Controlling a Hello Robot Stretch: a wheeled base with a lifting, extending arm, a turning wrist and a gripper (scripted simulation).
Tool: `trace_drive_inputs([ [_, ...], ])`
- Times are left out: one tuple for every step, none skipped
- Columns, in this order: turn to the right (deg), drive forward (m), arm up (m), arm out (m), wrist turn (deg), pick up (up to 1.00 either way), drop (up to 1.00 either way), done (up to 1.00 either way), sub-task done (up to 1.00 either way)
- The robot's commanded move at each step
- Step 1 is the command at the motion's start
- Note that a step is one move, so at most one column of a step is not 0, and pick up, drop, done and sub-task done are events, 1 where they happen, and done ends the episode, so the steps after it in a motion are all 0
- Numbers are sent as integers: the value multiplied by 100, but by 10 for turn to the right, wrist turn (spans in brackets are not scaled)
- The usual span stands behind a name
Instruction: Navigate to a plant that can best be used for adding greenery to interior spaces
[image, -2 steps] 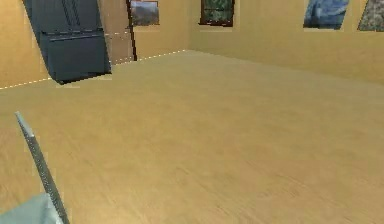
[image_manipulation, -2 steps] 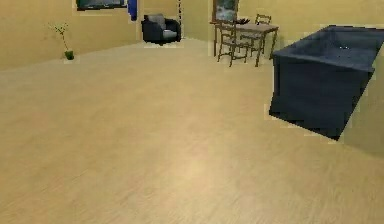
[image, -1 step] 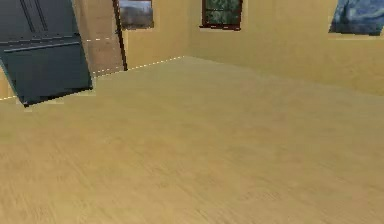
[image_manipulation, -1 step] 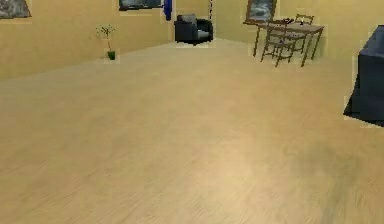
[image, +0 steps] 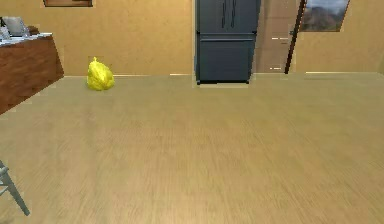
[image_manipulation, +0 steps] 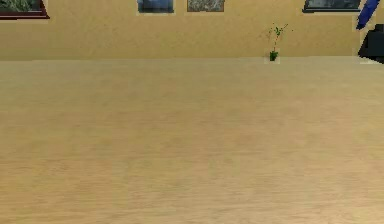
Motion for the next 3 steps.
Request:
trace_drive_inputs([
  [0,80,0,0,0,0,0,0,0],
  [-450,0,0,0,0,0,0,0,0],
  [-60,0,0,0,0,0,0,0,0],
])
